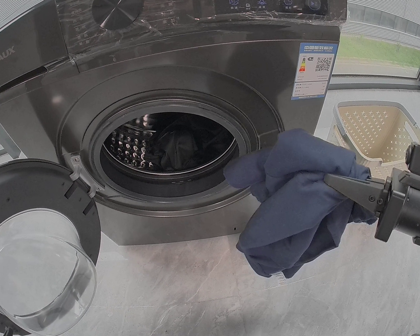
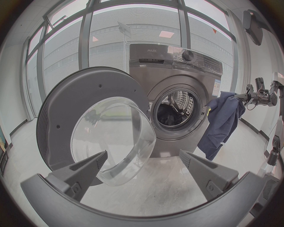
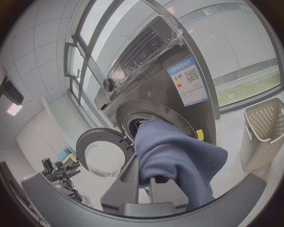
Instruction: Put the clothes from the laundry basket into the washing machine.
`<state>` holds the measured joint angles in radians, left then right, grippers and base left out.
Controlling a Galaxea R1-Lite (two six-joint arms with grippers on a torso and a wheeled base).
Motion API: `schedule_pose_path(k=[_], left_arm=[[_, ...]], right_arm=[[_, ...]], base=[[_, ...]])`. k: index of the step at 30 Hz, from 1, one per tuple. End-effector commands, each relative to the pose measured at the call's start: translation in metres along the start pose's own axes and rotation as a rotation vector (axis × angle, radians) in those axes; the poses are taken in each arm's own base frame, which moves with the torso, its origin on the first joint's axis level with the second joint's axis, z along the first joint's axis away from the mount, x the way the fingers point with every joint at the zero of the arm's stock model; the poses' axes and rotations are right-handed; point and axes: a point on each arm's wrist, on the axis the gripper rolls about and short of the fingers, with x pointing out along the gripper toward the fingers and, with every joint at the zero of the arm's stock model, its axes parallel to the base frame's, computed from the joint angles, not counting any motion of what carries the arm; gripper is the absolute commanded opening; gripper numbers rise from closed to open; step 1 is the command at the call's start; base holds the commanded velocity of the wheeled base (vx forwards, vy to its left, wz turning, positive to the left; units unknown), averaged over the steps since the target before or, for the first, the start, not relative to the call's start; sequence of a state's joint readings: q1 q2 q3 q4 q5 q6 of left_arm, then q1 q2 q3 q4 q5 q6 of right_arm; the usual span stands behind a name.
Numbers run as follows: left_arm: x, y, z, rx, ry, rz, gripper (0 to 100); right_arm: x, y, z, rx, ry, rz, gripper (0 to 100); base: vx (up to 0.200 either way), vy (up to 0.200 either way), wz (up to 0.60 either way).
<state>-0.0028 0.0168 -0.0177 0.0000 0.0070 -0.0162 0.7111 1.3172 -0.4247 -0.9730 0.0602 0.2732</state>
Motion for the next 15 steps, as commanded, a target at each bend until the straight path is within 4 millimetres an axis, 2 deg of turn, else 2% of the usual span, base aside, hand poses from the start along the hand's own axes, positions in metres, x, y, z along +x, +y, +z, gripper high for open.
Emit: schedule_pose_path(k=[1, 5, 11, 15], left_arm=[[0.0, 0.0, -0.005, 0.002, 0.009, 0.0, 100], [0.0, 0.0, -0.005, -0.004, 0.007, 0.0, 100], [0.0, 0.0, -0.005, 0.025, 0.009, 0.005, 100], [0.0, 0.0, -0.005, 0.025, 0.008, 0.007, 100]], right_arm=[[0.007, 0.002, 0.005, 0.0, -0.013, 0.002, 0], [0.027, 0.003, 0.003, 0.009, -0.008, -0.009, 0], [0.039, 0.017, 0.008, 0.039, -0.031, 0.017, 0], [0.044, 0.021, 0.012, 0.076, -0.049, 0.027, 0]], base=[[0.0, 0.2, 0.0], [0.0, 0.2, 0.0], [0.0, 0.2, 0.0], [0.0, 0.0, 0.0]])
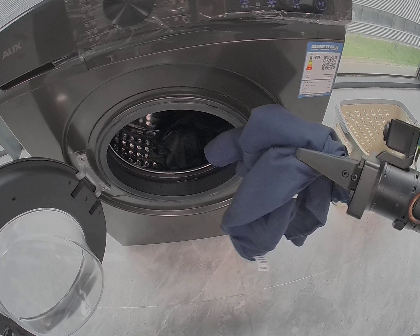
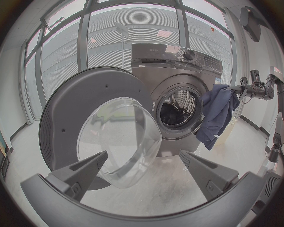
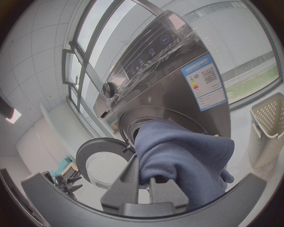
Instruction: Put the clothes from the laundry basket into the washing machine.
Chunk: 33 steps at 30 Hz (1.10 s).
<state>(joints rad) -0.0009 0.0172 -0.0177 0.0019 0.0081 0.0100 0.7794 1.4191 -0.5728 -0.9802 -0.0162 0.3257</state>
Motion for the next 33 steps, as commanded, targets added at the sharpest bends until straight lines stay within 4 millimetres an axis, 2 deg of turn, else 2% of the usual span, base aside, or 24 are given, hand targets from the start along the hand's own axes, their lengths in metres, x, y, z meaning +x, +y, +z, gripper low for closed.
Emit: schedule_pose_path(k=[1, 9, 11, 13, 15, 18, 19, 20, 22, 23, 25, 26, 29, 33], left_arm=[[0.0, 0.0, -0.005, 0.001, 0.006, -0.003, 100], [0.0, 0.0, -0.004, 0.013, -0.006, -0.003, 100], [-0.002, 0.0, 0.007, 0.007, -0.069, -0.005, 100], [-0.015, 0.0, 0.051, 0.005, -0.224, -0.044, 100], [-0.013, -0.002, 0.069, 0.018, -0.198, -0.133, 100], [0.005, -0.006, 0.08, 0.013, -0.078, -0.311, 100], [0.007, -0.006, 0.08, 0.012, -0.071, -0.319, 100], [0.025, -0.008, 0.087, 0.001, 0.018, -0.405, 100], [0.038, -0.009, 0.094, -0.004, 0.051, -0.47, 100], [0.051, -0.011, 0.098, -0.007, 0.086, -0.525, 100], [0.072, -0.014, 0.103, -0.017, 0.136, -0.6, 100], [0.077, -0.014, 0.103, -0.02, 0.146, -0.615, 100], [0.112, -0.025, 0.102, -0.031, 0.206, -0.703, 100], [0.14, -0.039, 0.094, -0.031, 0.263, -0.783, 100]], right_arm=[[0.009, 0.005, -0.002, 0.023, 0.009, 0.02, 0], [0.022, 0.006, -0.012, 0.034, 0.042, 0.021, 0], [0.025, 0.005, -0.014, 0.041, 0.04, 0.02, 0], [0.03, 0.004, -0.02, 0.06, 0.041, 0.018, 0], [0.037, 0.003, -0.023, 0.069, 0.024, 0.016, 0], [0.045, 0.006, -0.022, 0.088, -0.019, 0.021, 0], [0.046, 0.007, -0.021, 0.092, -0.023, 0.024, 0], [0.05, 0.012, -0.026, 0.126, -0.017, 0.046, 0], [0.053, 0.016, -0.035, 0.173, 0.008, 0.058, 0], [0.056, 0.018, -0.041, 0.197, 0.02, 0.065, 0], [0.059, 0.02, -0.04, 0.21, -0.019, 0.086, 0], [0.059, 0.02, -0.038, 0.211, -0.032, 0.091, 0], [0.06, 0.025, -0.031, 0.214, -0.08, 0.119, 0], [0.056, 0.027, -0.035, 0.213, -0.068, 0.126, 0]], base=[[0.0, 0.0, 0.0], [0.0, 0.0, 0.0], [0.0, 0.0, 0.0], [0.0, 0.0, 0.0], [0.0, 0.0, 0.0], [0.0, 0.0, 0.0], [0.0, 0.0, 0.0], [0.0, 0.0, 0.0], [0.0, 0.0, 0.0], [0.0, 0.0, 0.0], [0.0, 0.0, 0.0], [0.0, 0.0, 0.0], [0.0, 0.0, 0.0], [0.0, 0.0, 0.0]])
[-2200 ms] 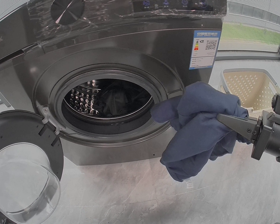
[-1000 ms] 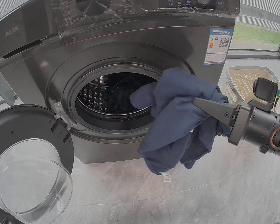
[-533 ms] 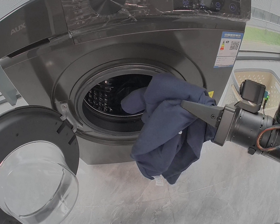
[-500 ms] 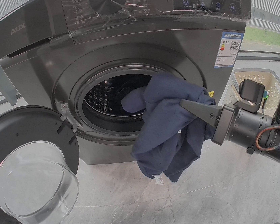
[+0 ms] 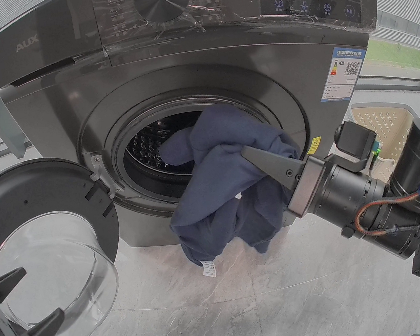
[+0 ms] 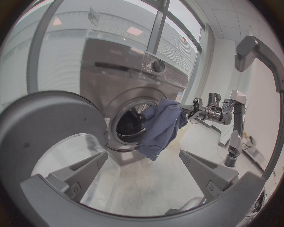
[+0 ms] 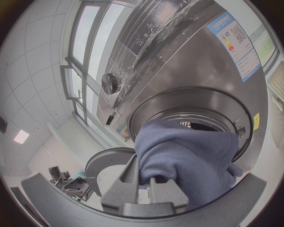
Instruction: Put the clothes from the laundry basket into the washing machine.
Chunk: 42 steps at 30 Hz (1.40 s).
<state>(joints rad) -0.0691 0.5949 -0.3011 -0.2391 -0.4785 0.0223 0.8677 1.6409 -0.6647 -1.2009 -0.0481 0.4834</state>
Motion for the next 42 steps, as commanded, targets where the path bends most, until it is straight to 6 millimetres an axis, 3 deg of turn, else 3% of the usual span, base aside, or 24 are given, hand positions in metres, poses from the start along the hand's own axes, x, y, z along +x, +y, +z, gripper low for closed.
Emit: schedule_pose_path(k=[1, 11, 23, 34, 42], left_arm=[[0.09, 0.019, -0.008, -0.088, 0.212, -0.248, 100], [0.149, 0.019, -0.028, -0.117, 0.301, -0.348, 100], [0.213, 0.023, -0.032, -0.105, 0.287, -0.376, 100], [0.263, 0.033, -0.051, -0.078, 0.241, -0.328, 100], [0.285, 0.037, -0.056, -0.068, 0.219, -0.305, 100]], right_arm=[[0.006, 0.006, -0.013, 0.036, -0.002, 0.038, 0], [0.01, 0.006, -0.019, 0.032, 0.011, 0.041, 0], [0.009, 0.005, -0.021, 0.013, 0.018, 0.037, 0], [0.009, 0.012, -0.022, 0.017, 0.019, 0.06, 0], [0.007, 0.012, -0.021, 0.018, 0.019, 0.062, 0]], base=[[0.0, 0.0, 0.0], [0.0, 0.0, 0.0], [0.0, 0.0, 0.0], [0.0, 0.0, 0.0], [0.0, 0.0, 0.0]])
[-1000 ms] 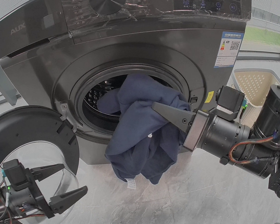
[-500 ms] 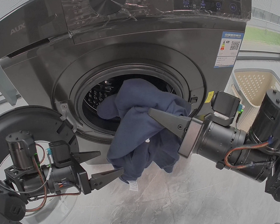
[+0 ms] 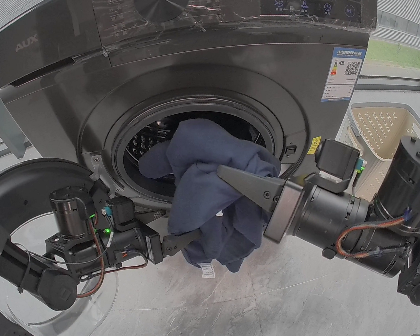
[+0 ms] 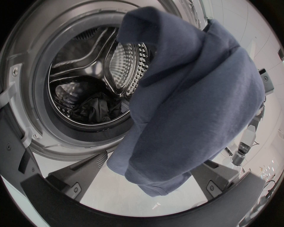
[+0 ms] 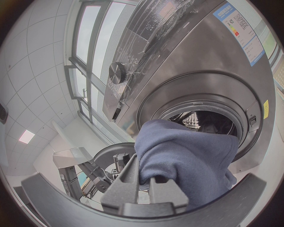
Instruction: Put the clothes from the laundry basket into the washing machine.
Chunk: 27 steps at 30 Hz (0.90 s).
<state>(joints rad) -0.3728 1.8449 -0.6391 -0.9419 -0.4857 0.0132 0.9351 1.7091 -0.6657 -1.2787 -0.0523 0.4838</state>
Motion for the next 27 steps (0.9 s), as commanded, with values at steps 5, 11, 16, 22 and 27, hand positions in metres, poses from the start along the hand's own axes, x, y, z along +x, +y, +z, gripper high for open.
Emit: schedule_pose_path(k=[5, 11, 16, 22, 27], left_arm=[[0.025, 0.0, -0.002, 0.024, -0.043, -0.018, 0], [0.025, -0.009, 0.005, 0.027, -0.104, -0.045, 0], [0.007, -0.021, 0.009, 0.044, -0.142, -0.056, 0], [-0.054, -0.055, 0.014, 0.076, -0.196, -0.092, 0], [-0.087, -0.082, 0.024, 0.082, -0.271, -0.147, 0]], right_arm=[[-0.001, 0.001, 0.0, 0.001, 0.0, 0.002, 0], [-0.002, 0.0, -0.001, 0.001, 0.004, -0.001, 0], [-0.001, -0.002, 0.0, -0.003, 0.001, -0.008, 0], [0.0, -0.01, -0.001, -0.034, 0.008, -0.035, 0], [0.005, -0.017, -0.013, -0.045, 0.04, -0.054, 0]], base=[[0.0, 0.0, 0.0], [0.0, 0.0, 0.0], [0.0, 0.0, 0.0], [0.0, 0.0, 0.0], [0.0, 0.0, 0.0]])
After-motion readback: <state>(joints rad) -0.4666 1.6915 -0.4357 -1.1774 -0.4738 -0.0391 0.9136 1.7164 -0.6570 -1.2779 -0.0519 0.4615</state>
